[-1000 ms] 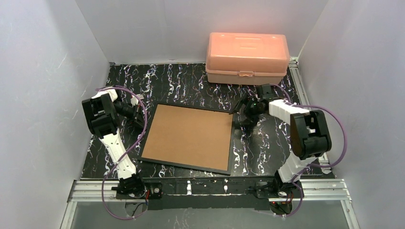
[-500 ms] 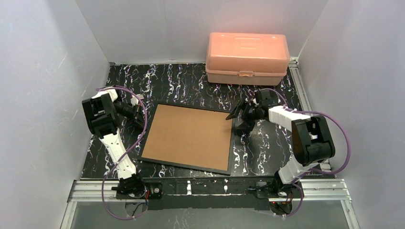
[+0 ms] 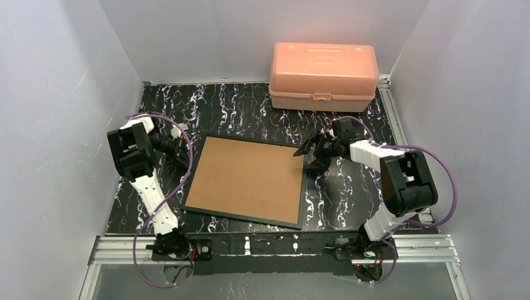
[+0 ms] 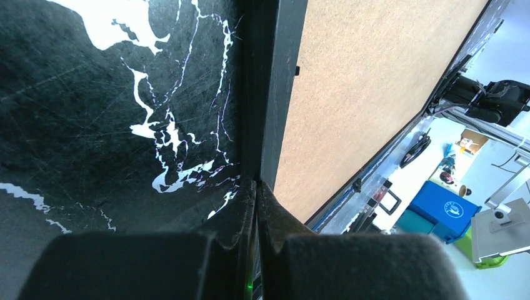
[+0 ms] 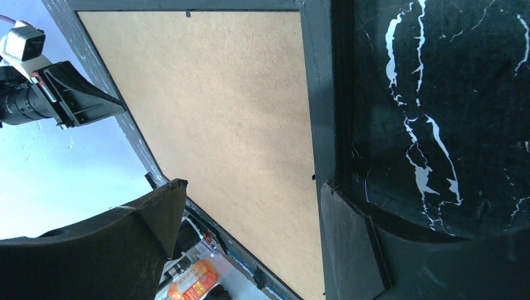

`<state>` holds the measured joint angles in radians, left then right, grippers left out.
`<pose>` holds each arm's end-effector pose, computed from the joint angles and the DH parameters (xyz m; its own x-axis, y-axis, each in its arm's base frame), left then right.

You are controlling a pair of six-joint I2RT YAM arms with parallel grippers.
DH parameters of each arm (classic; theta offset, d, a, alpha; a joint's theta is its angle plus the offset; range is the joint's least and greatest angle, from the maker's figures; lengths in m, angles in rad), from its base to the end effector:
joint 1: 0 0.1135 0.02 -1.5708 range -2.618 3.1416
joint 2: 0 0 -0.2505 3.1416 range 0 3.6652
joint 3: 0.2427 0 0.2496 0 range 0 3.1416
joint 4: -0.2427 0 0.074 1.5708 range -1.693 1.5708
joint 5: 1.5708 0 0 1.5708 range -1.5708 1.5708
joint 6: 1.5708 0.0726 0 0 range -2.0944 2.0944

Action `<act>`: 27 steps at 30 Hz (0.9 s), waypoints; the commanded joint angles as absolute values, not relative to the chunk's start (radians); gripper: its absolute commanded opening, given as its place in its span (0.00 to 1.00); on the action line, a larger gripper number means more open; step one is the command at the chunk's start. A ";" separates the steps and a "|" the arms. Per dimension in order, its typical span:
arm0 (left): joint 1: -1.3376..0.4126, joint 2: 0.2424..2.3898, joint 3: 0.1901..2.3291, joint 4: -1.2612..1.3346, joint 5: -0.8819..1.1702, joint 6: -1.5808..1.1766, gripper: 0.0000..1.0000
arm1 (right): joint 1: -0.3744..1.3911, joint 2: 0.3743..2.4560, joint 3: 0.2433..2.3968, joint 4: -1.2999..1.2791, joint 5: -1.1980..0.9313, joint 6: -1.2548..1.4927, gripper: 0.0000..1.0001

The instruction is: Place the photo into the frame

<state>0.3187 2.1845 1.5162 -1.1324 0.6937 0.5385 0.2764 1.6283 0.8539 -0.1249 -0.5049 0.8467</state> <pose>0.3583 0.0693 0.0888 -0.9883 0.0891 -0.1237 0.1486 0.7441 -0.6513 0.3128 0.1252 0.1294 -0.8947 0.4277 -0.1285 0.2142 0.6634 0.7169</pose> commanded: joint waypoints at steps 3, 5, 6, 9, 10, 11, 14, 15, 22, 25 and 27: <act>0.308 2.137 1.499 -1.117 0.703 0.551 0.00 | 0.288 1.656 0.835 -0.079 -0.526 0.863 0.86; 0.308 2.135 1.499 -1.117 0.708 0.551 0.00 | 0.290 1.665 0.830 -0.076 -0.529 0.863 0.86; 0.308 2.134 1.499 -1.117 0.709 0.552 0.00 | 0.292 1.670 0.827 -0.076 -0.530 0.864 0.85; 0.308 2.132 1.496 -1.117 0.715 0.553 0.00 | 0.297 1.678 0.822 -0.076 -0.531 0.866 0.85; 0.308 2.132 1.494 -1.117 0.716 0.554 0.00 | 0.301 1.680 0.821 -0.078 -0.531 0.865 0.85; 0.308 2.131 1.493 -1.117 0.718 0.555 0.00 | 0.305 1.682 0.822 -0.081 -0.531 0.865 0.85; 0.308 2.127 1.490 -1.118 0.727 0.554 0.00 | 0.314 1.688 0.822 -0.094 -0.528 0.861 0.85; 0.308 2.125 1.488 -1.117 0.731 0.555 0.00 | 0.317 1.691 0.821 -0.101 -0.526 0.860 0.85; 0.307 2.122 1.474 -1.117 0.741 0.563 0.00 | 0.333 1.715 0.831 -0.117 -0.517 0.857 0.84; 0.307 2.120 1.473 -1.117 0.745 0.564 0.00 | 0.344 1.721 0.836 -0.120 -0.512 0.856 0.84; 0.307 2.119 1.472 -1.117 0.749 0.564 0.00 | 0.349 1.728 0.839 -0.124 -0.509 0.853 0.84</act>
<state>0.3187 2.1647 1.4937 -1.1107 0.6979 0.5468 0.3042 1.6646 0.8486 -0.0731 -0.5350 0.8688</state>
